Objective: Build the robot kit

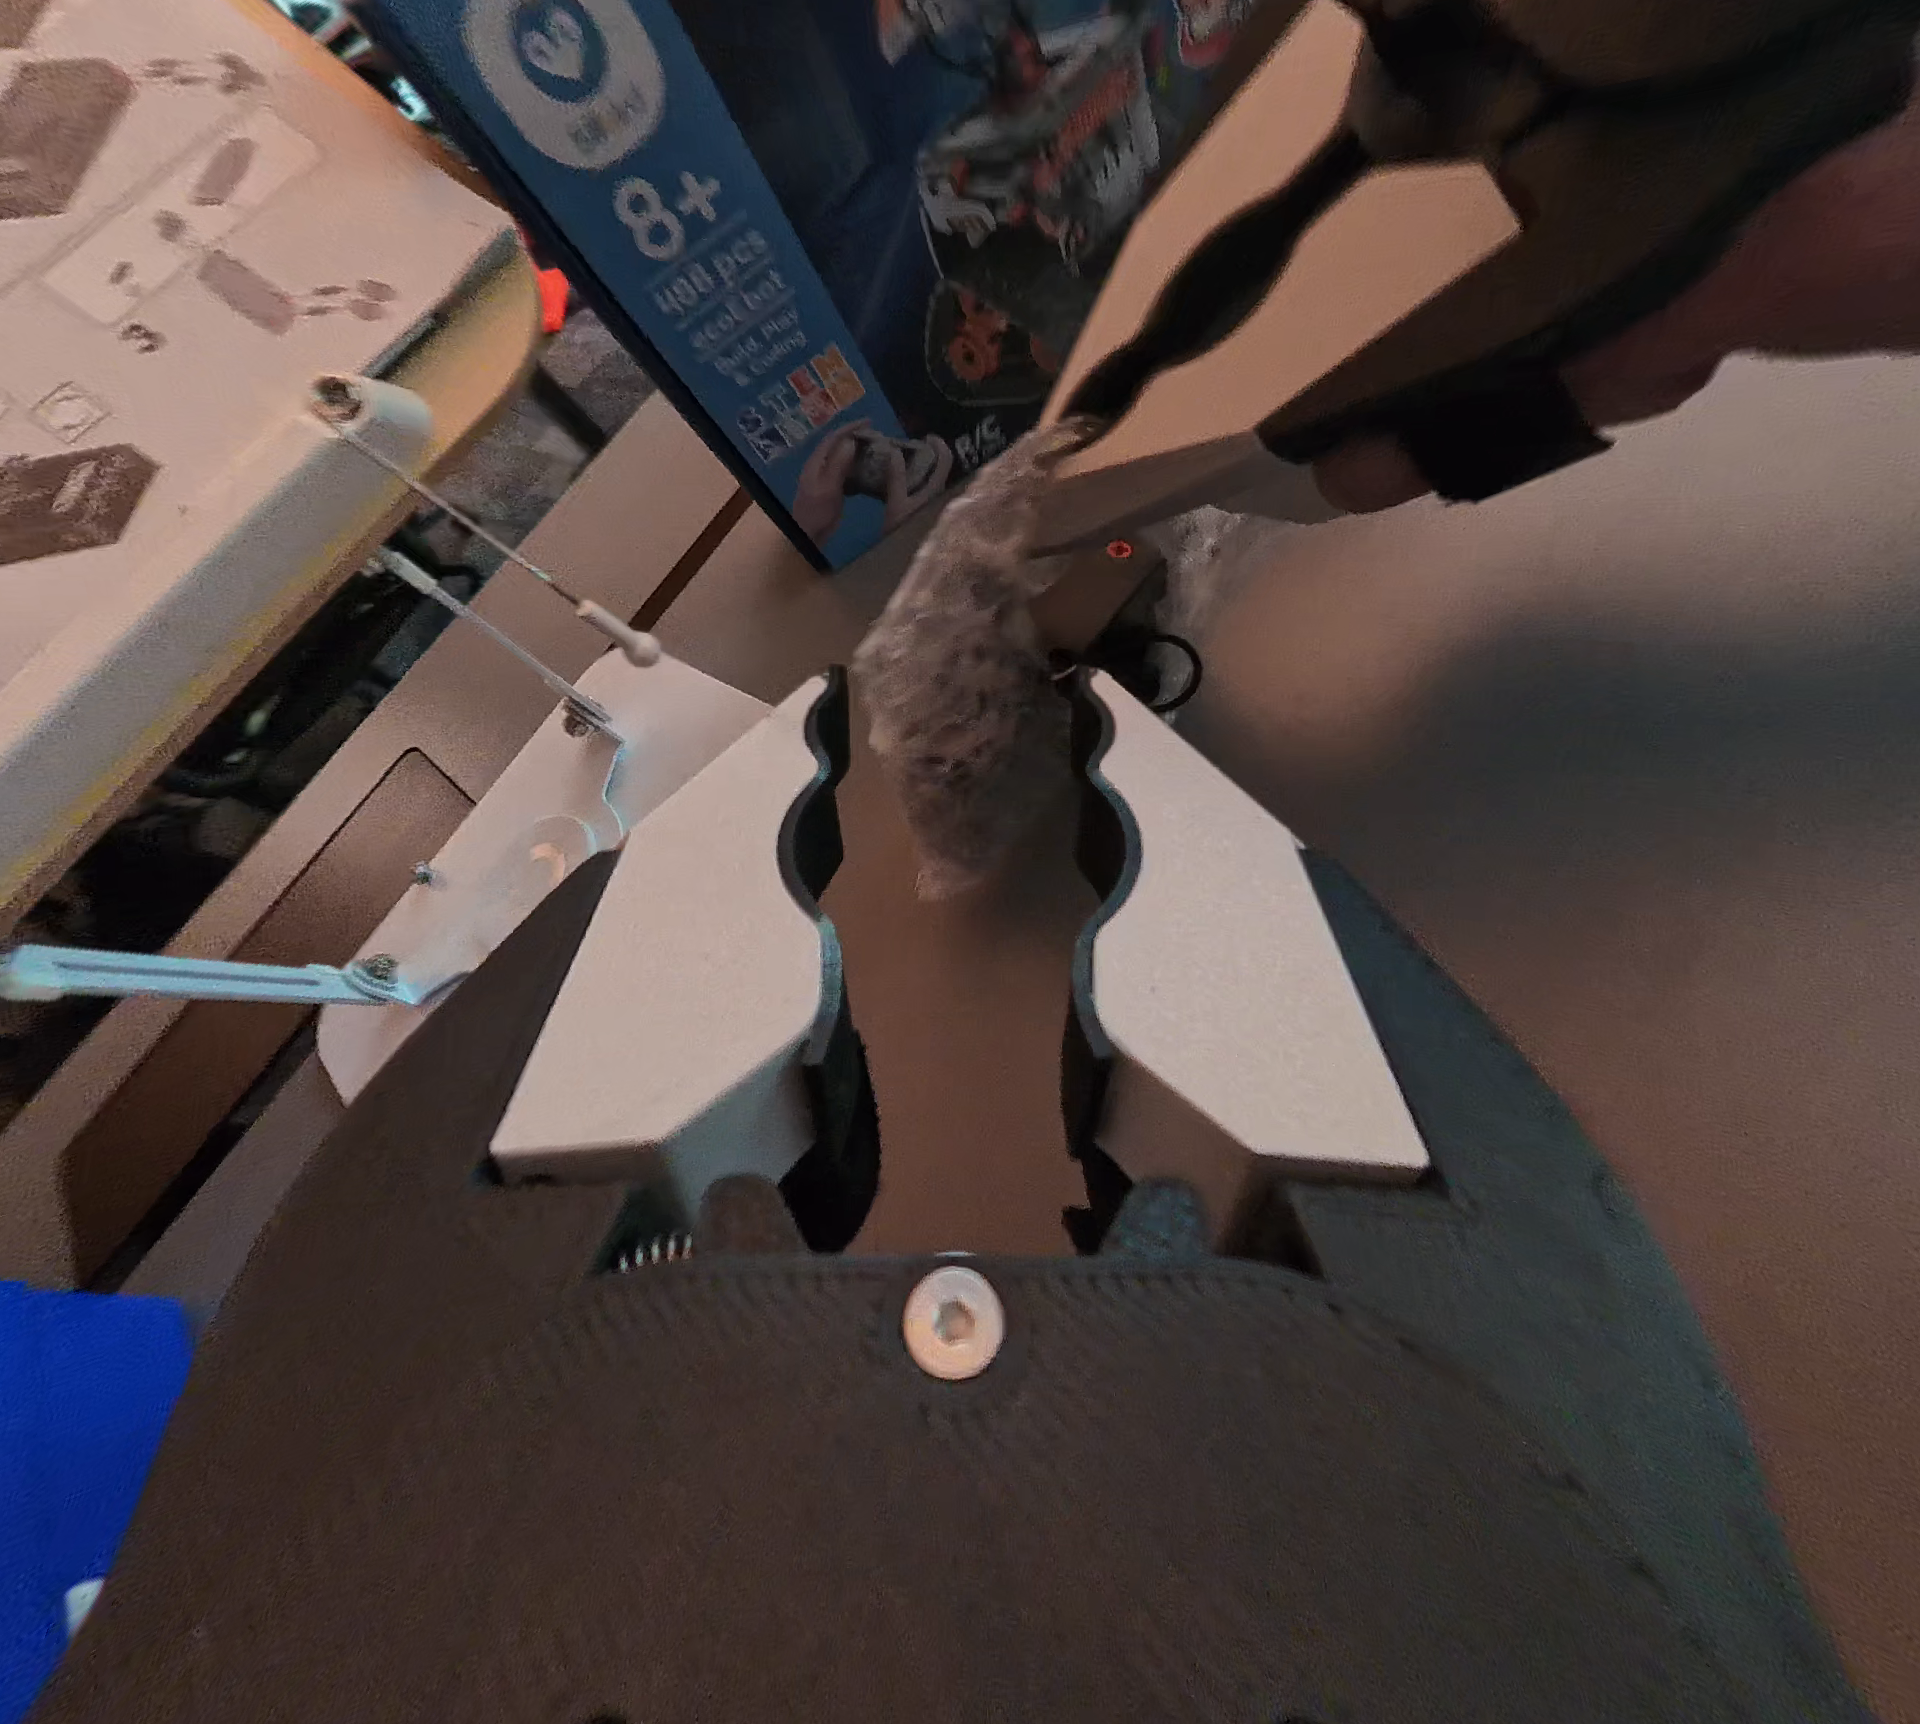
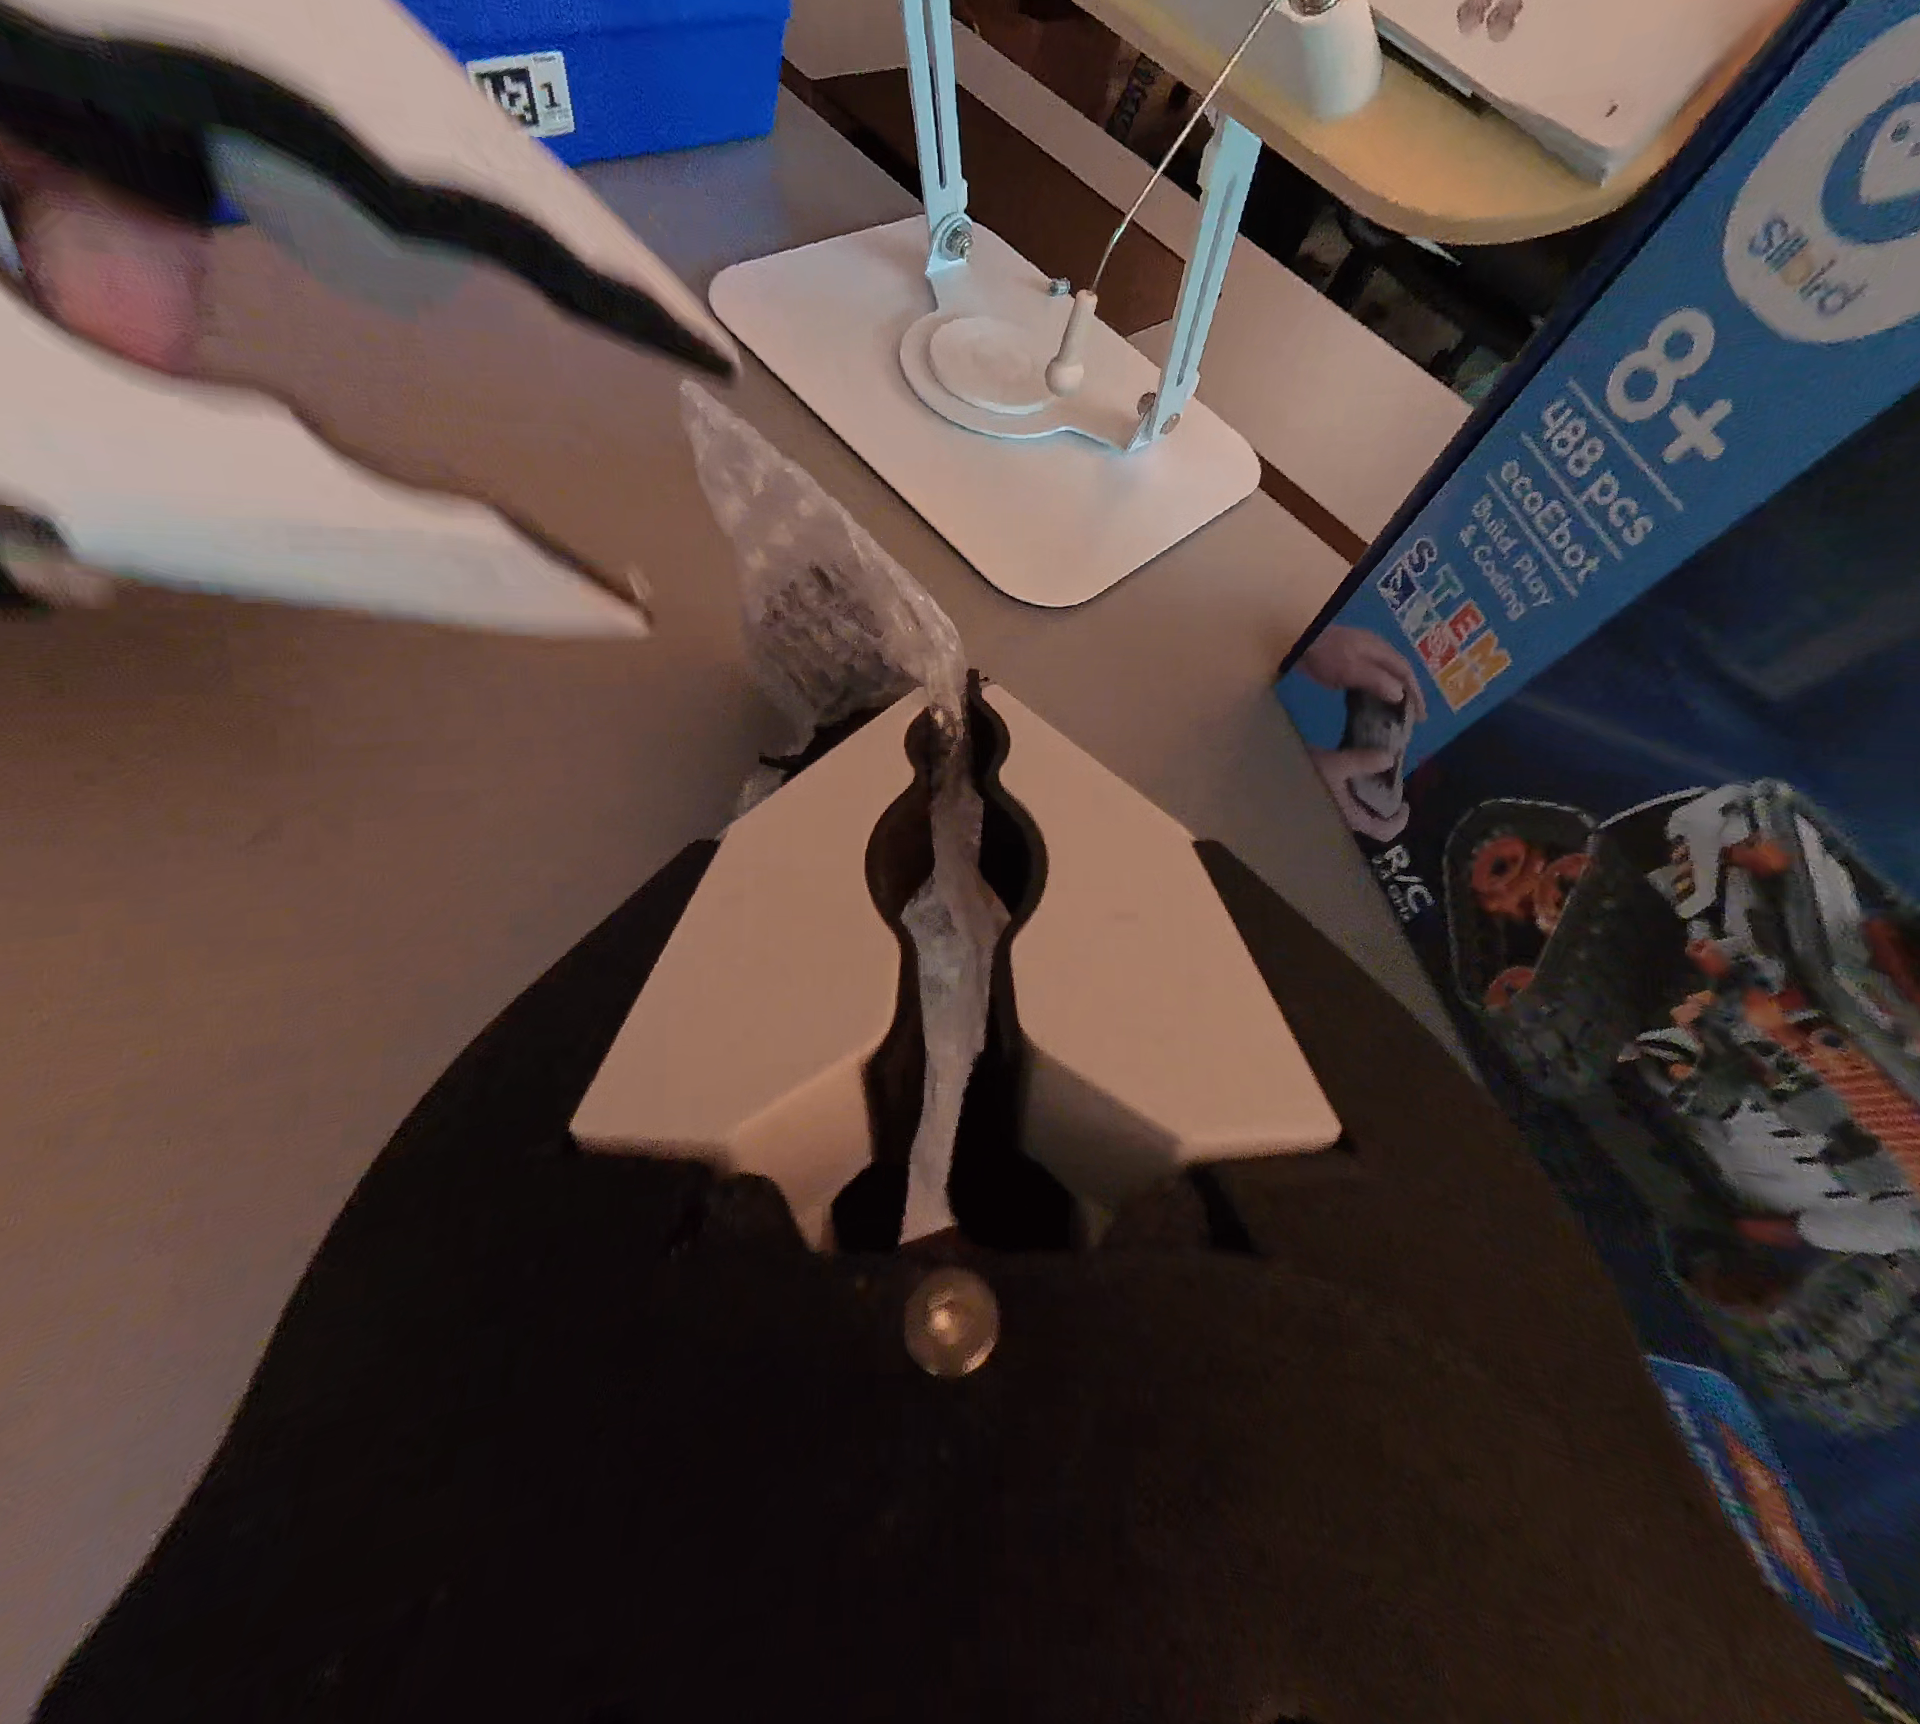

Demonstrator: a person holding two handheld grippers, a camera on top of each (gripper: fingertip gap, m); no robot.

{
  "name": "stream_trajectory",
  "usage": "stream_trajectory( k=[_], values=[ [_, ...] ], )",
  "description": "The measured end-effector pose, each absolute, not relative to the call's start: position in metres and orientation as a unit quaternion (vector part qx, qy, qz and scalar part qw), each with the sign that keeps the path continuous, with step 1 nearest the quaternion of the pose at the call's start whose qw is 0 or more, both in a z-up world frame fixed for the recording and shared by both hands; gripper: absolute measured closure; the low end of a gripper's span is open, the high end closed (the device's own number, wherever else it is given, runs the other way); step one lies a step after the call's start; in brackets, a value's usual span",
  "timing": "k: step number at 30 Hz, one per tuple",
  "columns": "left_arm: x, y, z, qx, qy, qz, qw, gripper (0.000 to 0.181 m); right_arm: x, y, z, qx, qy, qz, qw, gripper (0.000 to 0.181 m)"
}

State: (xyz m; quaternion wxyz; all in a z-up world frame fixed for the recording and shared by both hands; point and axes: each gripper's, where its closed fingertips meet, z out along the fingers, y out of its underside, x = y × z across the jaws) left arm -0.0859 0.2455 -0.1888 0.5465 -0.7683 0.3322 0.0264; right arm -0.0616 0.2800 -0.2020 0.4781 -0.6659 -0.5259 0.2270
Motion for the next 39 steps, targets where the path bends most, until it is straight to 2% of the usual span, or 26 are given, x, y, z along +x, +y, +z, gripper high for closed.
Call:
stream_trajectory(
  k=[3,6,7,9,11,13,23,25,29,33,36,39],
  values=[
    [-0.084,0.26,-0.196,-0.755,0.331,0.116,0.554,0.135,-0.066,0.273,-0.201,-0.678,-0.508,0.248,0.469,0.181],
    [-0.084,0.27,-0.203,-0.751,0.33,0.148,0.552,0.123,-0.069,0.266,-0.197,-0.687,-0.489,0.282,0.458,0.181],
    [-0.086,0.272,-0.202,-0.746,0.328,0.156,0.558,0.124,-0.07,0.264,-0.197,-0.688,-0.487,0.291,0.453,0.181],
    [-0.089,0.27,-0.194,-0.731,0.336,0.167,0.57,0.154,-0.071,0.261,-0.196,-0.684,-0.49,0.296,0.452,0.181],
    [-0.087,0.268,-0.192,-0.721,0.346,0.172,0.575,0.17,-0.073,0.257,-0.193,-0.678,-0.494,0.302,0.454,0.181],
    [-0.087,0.267,-0.189,-0.71,0.357,0.199,0.573,0.175,-0.073,0.257,-0.191,-0.669,-0.505,0.29,0.463,0.181],
    [-0.091,0.27,-0.183,-0.767,0.289,-0.013,0.572,0.177,-0.078,0.244,-0.187,-0.609,-0.571,0.242,0.495,0.181],
    [-0.09,0.267,-0.181,-0.755,0.314,-0.011,0.575,0.177,-0.077,0.246,-0.185,-0.608,-0.564,0.262,0.494,0.181],
    [-0.081,0.258,-0.186,-0.766,0.324,-0.107,0.545,0.178,-0.068,0.247,-0.185,-0.6,-0.574,0.285,0.48,0.18],
    [-0.08,0.253,-0.186,-0.76,0.334,-0.143,0.539,0.174,-0.064,0.25,-0.191,-0.594,-0.591,0.26,0.48,0.181],
    [-0.092,0.259,-0.18,-0.753,0.328,-0.041,0.569,0.149,-0.063,0.261,-0.19,-0.635,-0.545,0.285,0.468,0.181],
    [-0.096,0.253,-0.168,-0.74,0.318,0.011,0.593,0.141,-0.058,0.27,-0.19,-0.668,-0.495,0.313,0.459,0.181]
  ],
)
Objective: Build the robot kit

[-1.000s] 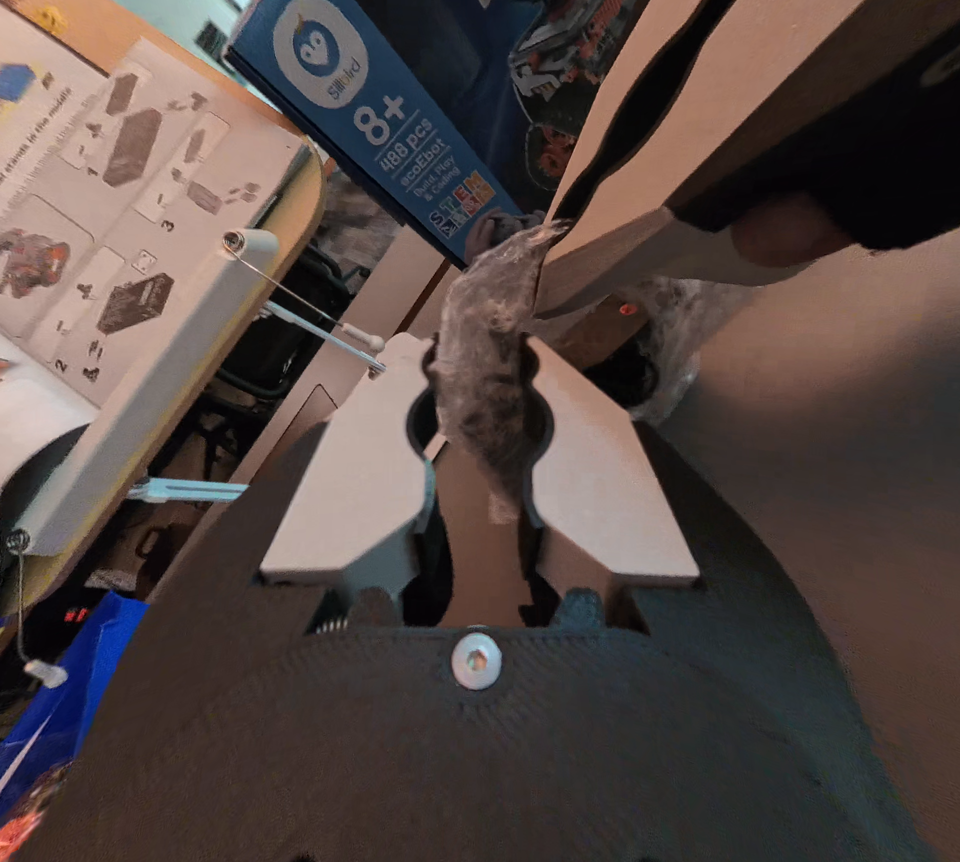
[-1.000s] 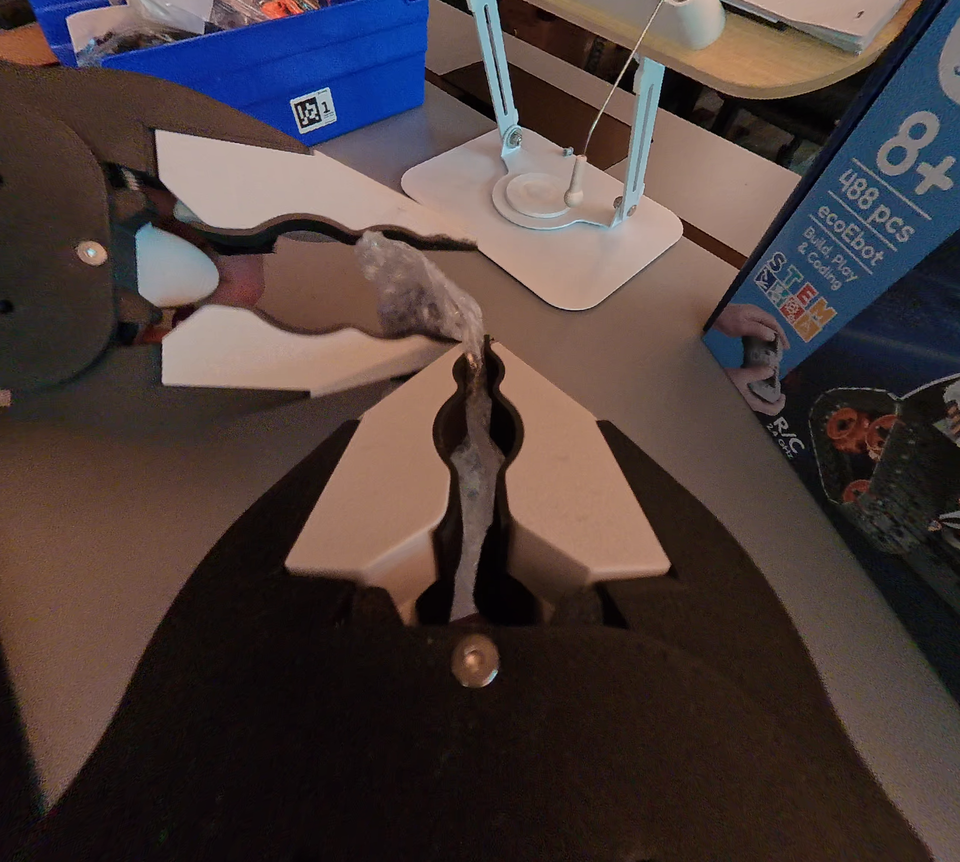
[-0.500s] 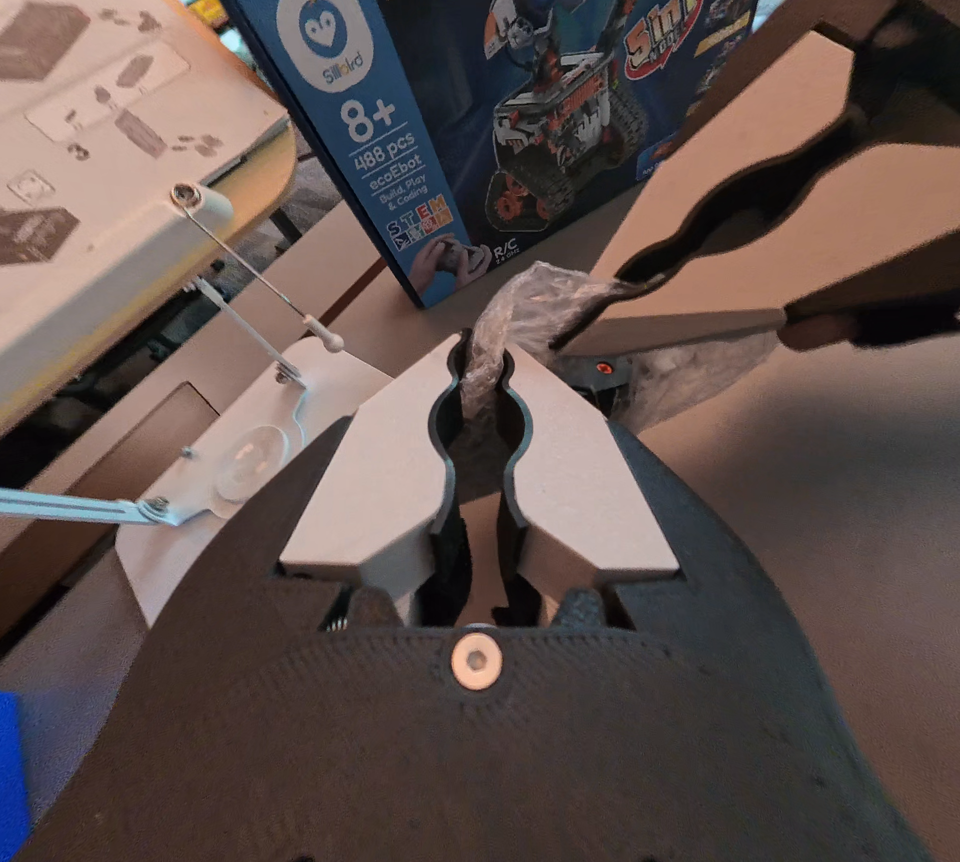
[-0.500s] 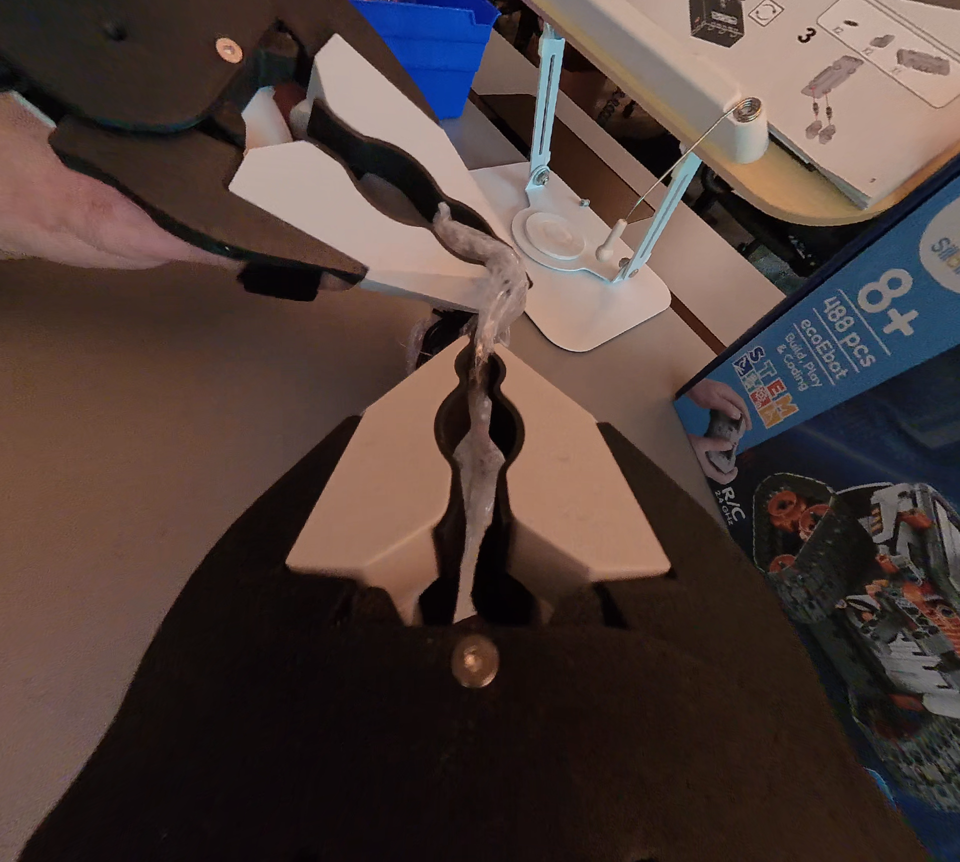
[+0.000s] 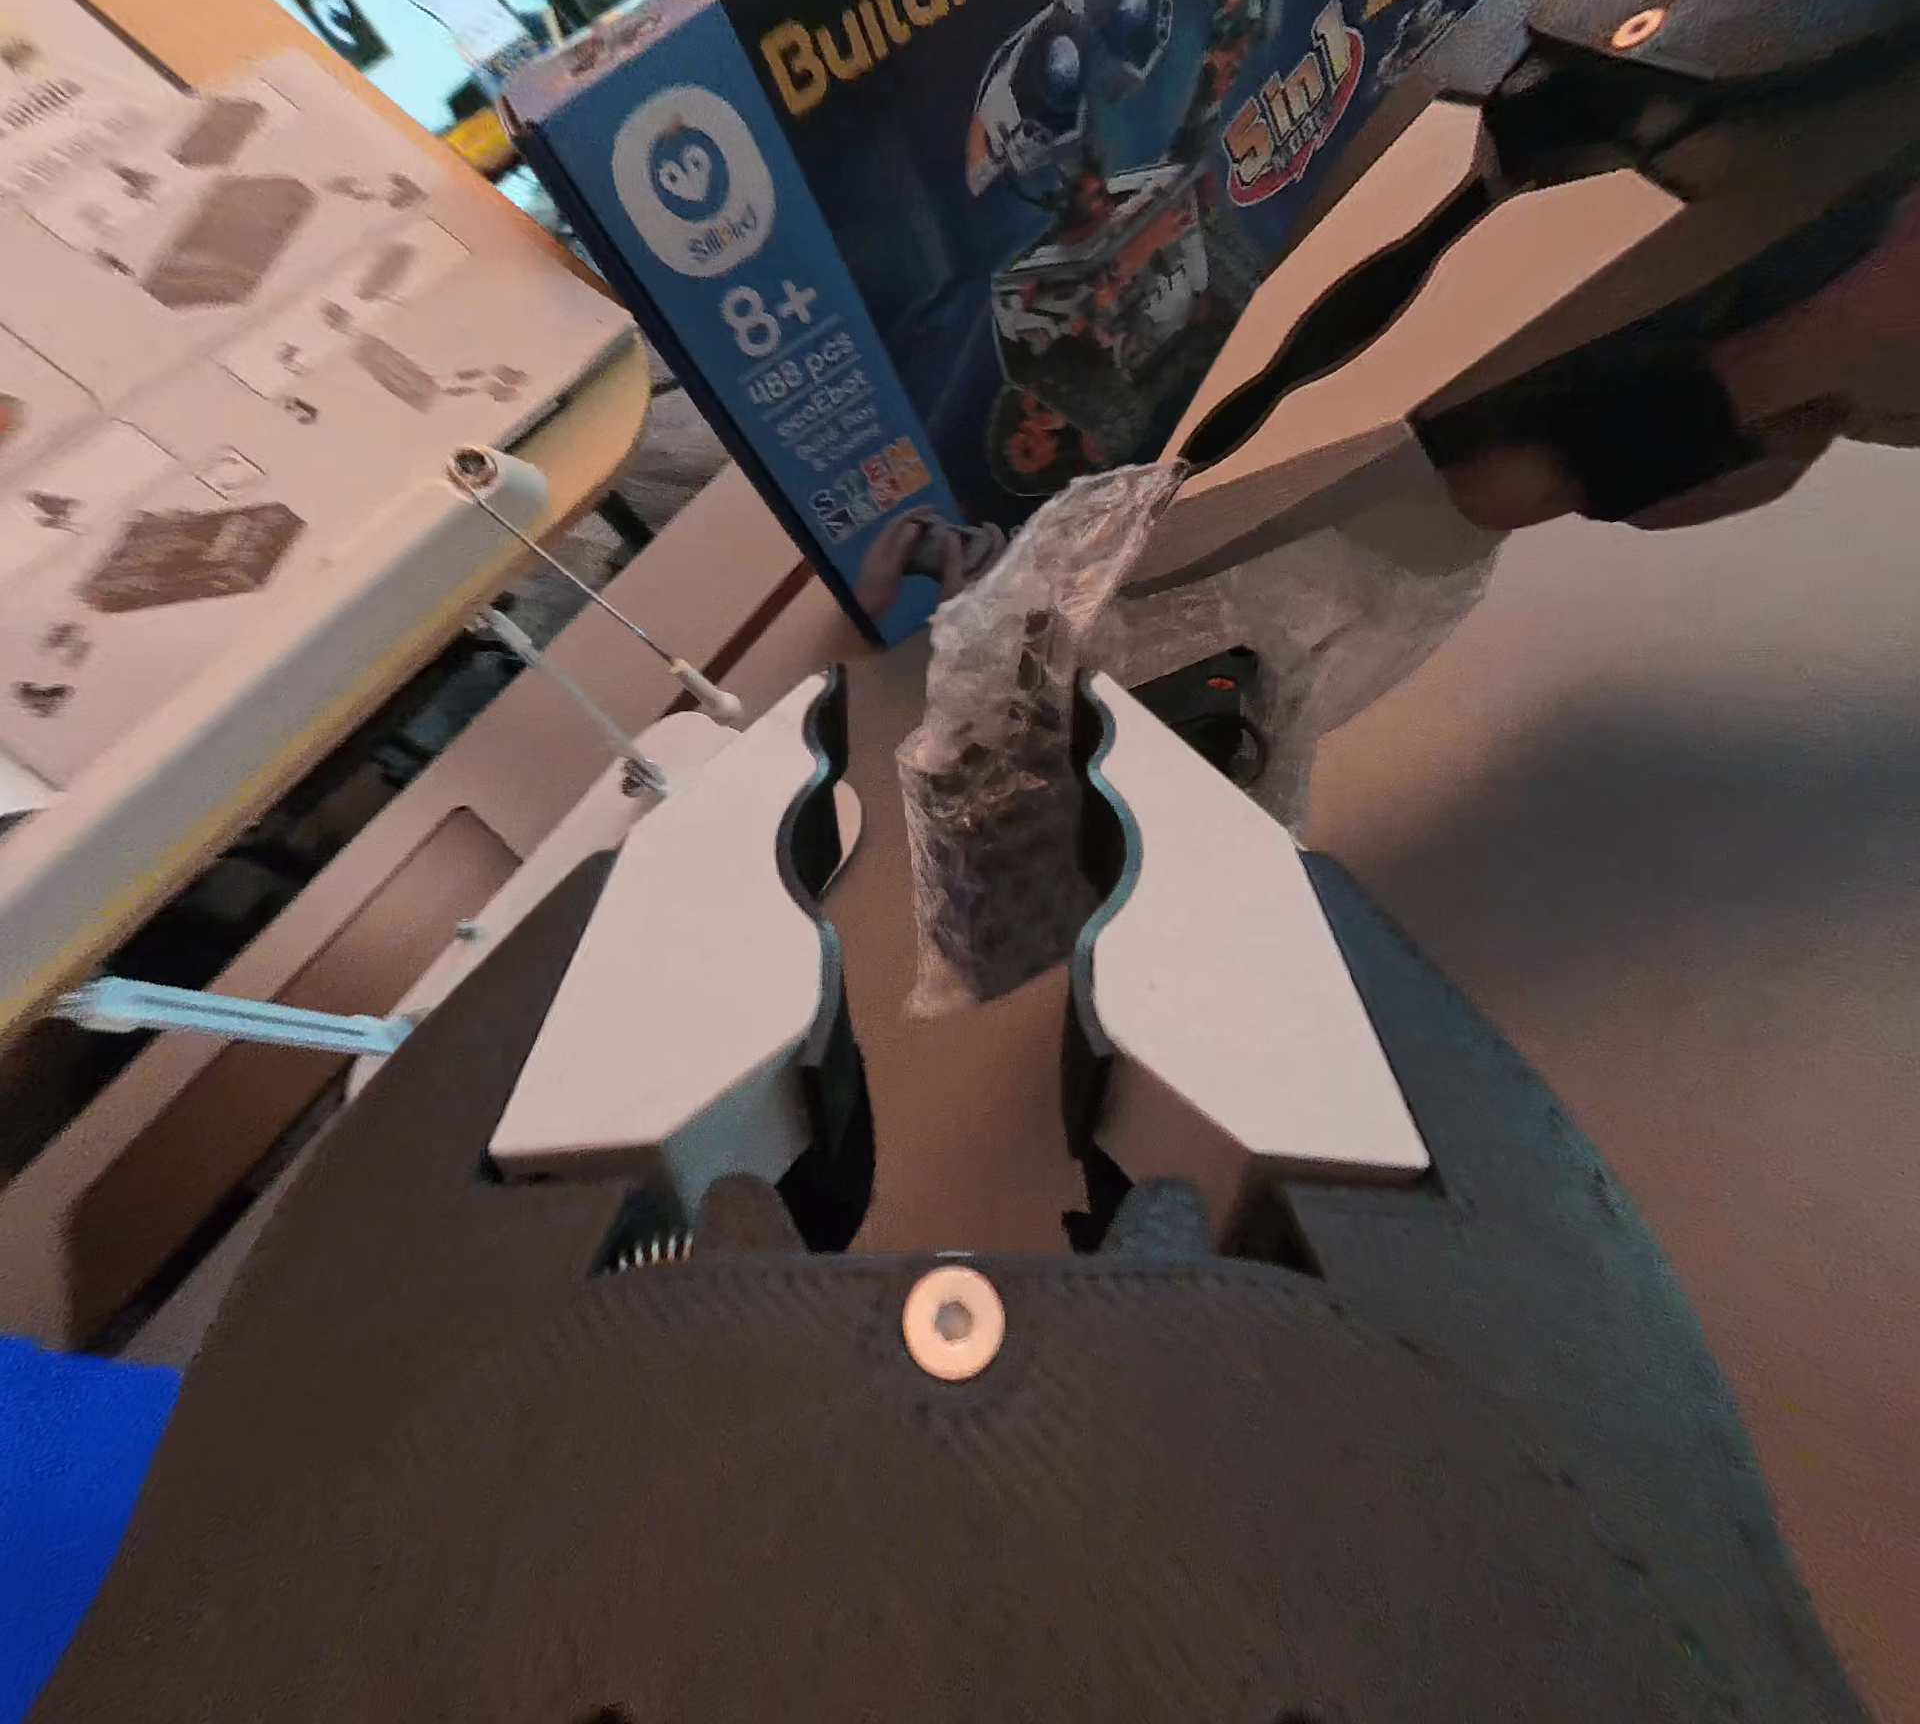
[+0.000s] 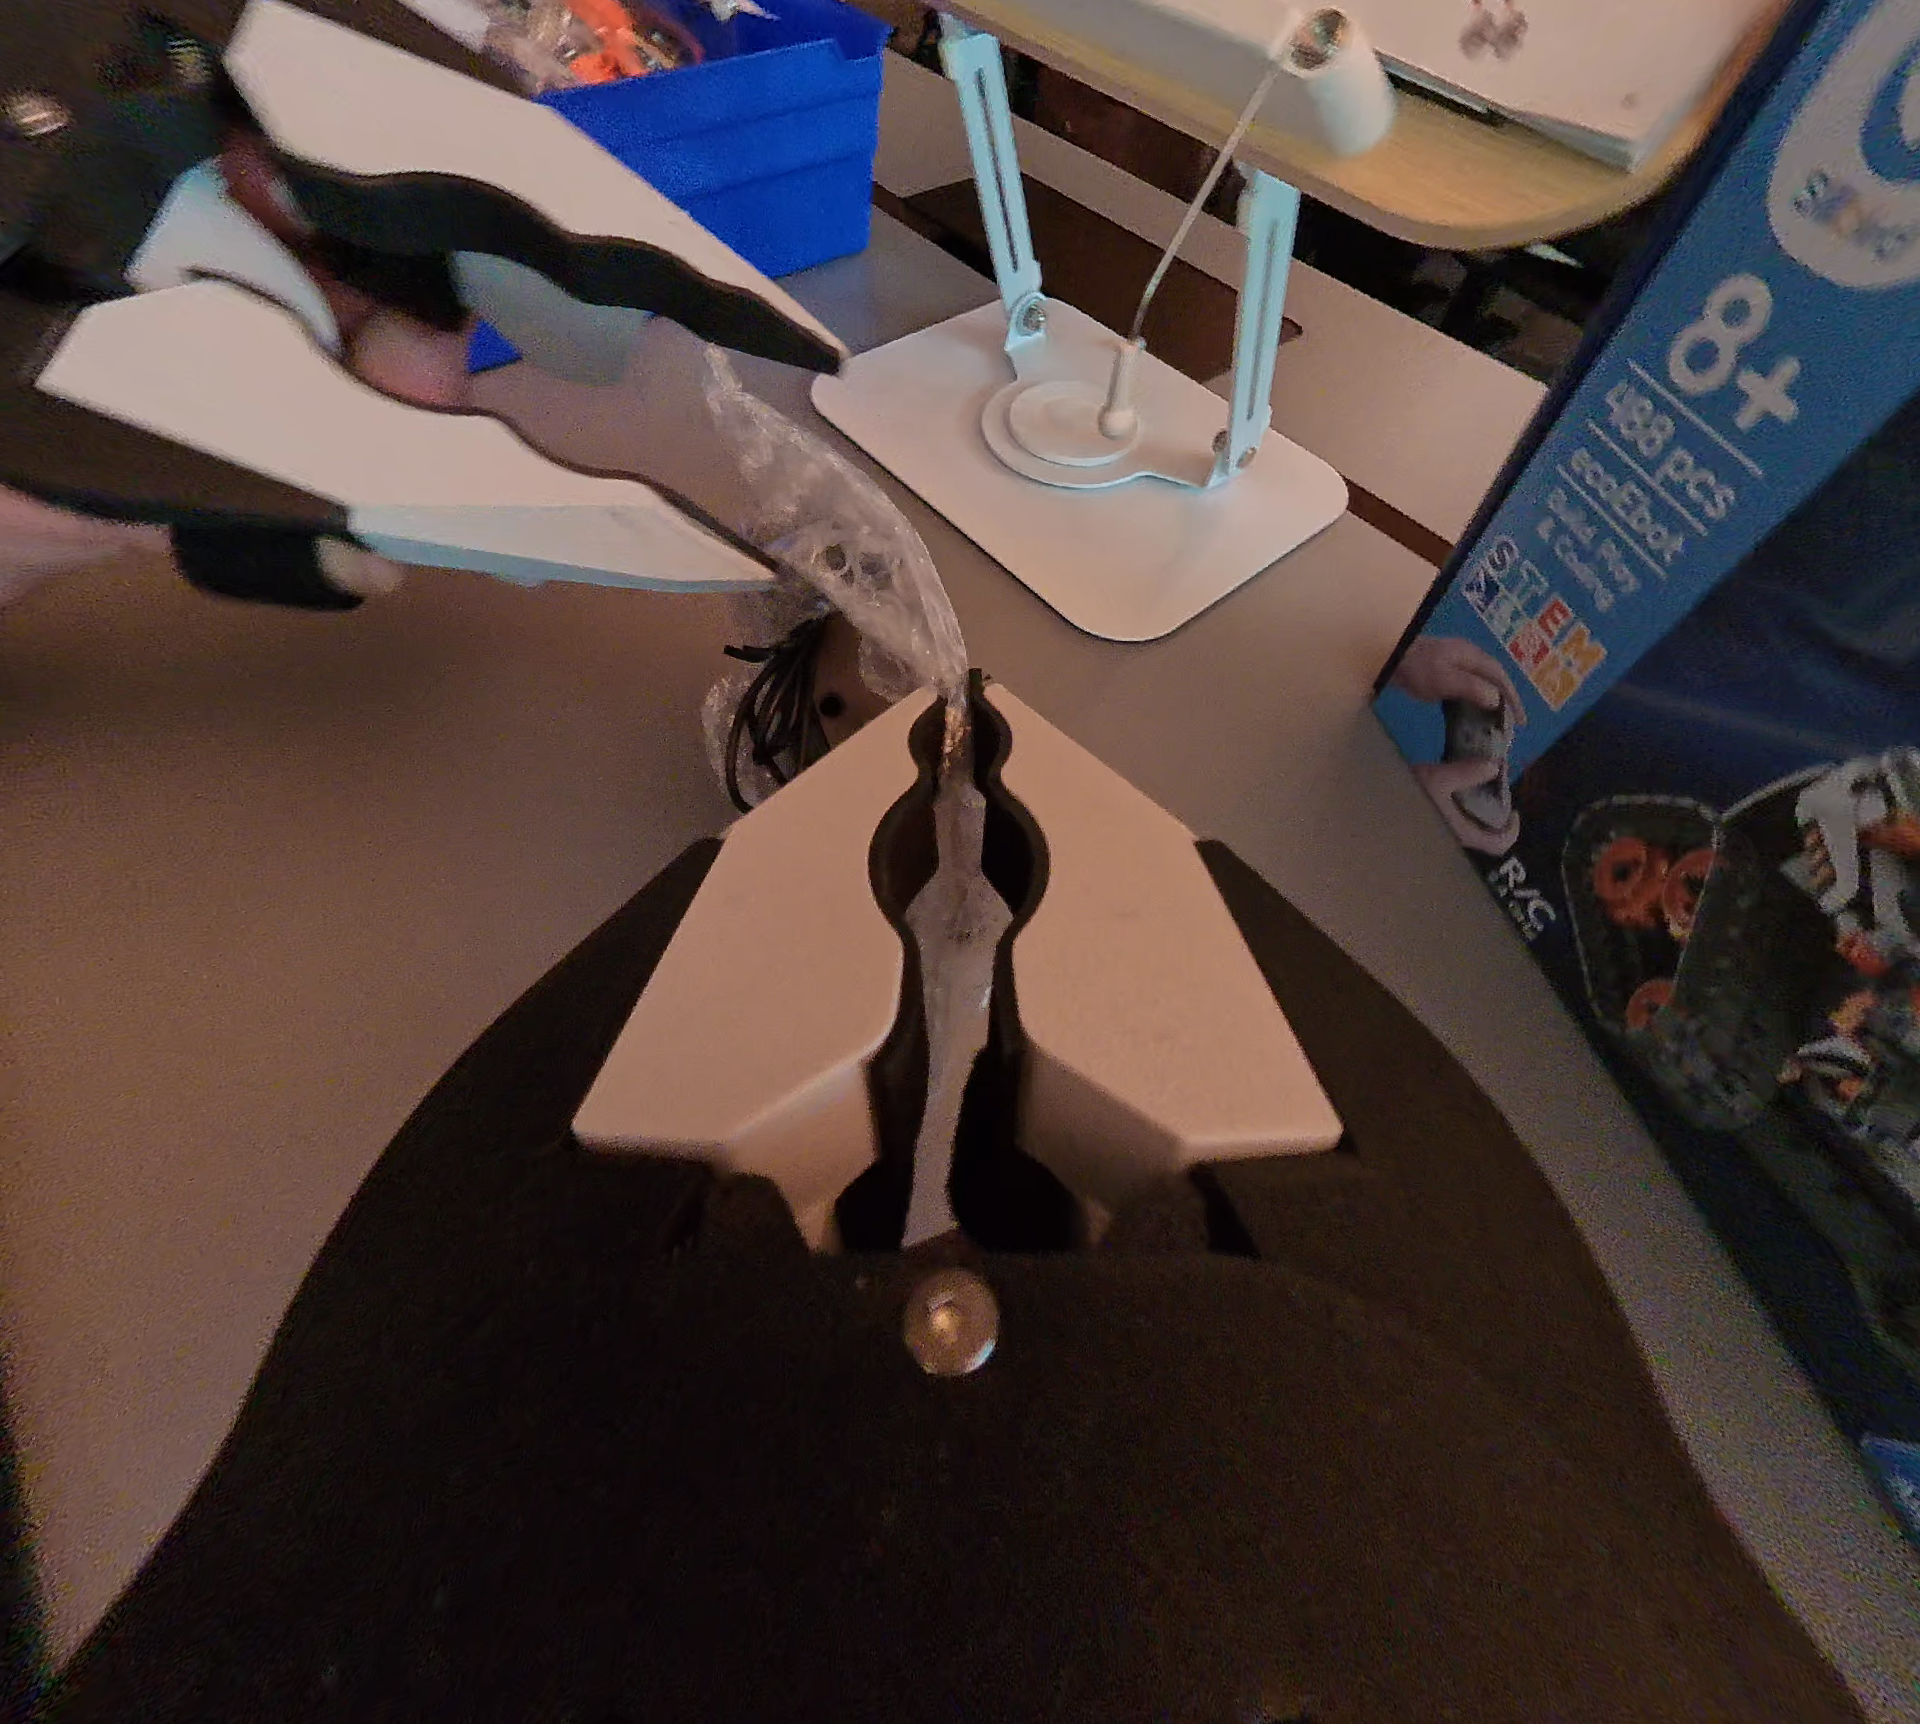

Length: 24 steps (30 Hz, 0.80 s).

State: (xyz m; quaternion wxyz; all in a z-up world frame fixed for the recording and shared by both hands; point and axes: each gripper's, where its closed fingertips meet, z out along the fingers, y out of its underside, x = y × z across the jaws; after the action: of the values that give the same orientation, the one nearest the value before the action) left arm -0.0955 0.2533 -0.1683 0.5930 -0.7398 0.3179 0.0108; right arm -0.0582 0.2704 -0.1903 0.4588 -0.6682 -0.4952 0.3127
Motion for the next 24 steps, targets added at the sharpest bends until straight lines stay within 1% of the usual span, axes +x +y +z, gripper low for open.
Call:
stream_trajectory(
  k=[4,8,10,12,14,18,20,22,24],
  values=[
    [-0.092,0.257,-0.172,-0.72,0.331,0.148,0.592,0.14,-0.06,0.271,-0.188,-0.69,-0.455,0.326,0.459,0.181],
    [-0.084,0.265,-0.172,-0.691,0.338,0.215,0.602,0.145,-0.061,0.271,-0.185,-0.701,-0.424,0.339,0.462,0.181],
    [-0.085,0.266,-0.165,-0.663,0.343,0.253,0.615,0.14,-0.06,0.272,-0.183,-0.705,-0.41,0.353,0.46,0.181],
    [-0.083,0.262,-0.158,-0.64,0.351,0.273,0.626,0.137,-0.058,0.273,-0.181,-0.707,-0.397,0.37,0.454,0.181],
    [-0.075,0.255,-0.152,-0.606,0.371,0.3,0.636,0.14,-0.057,0.274,-0.179,-0.709,-0.385,0.385,0.449,0.181],
    [-0.062,0.248,-0.161,-0.576,0.407,0.325,0.63,0.142,-0.054,0.275,-0.176,-0.71,-0.373,0.4,0.443,0.181],
    [-0.066,0.254,-0.162,-0.579,0.405,0.334,0.624,0.145,-0.054,0.274,-0.176,-0.71,-0.375,0.399,0.443,0.181],
    [-0.071,0.261,-0.161,-0.587,0.4,0.344,0.614,0.154,-0.055,0.272,-0.176,-0.709,-0.377,0.4,0.442,0.181],
    [-0.073,0.265,-0.164,-0.59,0.401,0.351,0.606,0.154,-0.056,0.27,-0.177,-0.71,-0.378,0.404,0.436,0.181]
  ],
)
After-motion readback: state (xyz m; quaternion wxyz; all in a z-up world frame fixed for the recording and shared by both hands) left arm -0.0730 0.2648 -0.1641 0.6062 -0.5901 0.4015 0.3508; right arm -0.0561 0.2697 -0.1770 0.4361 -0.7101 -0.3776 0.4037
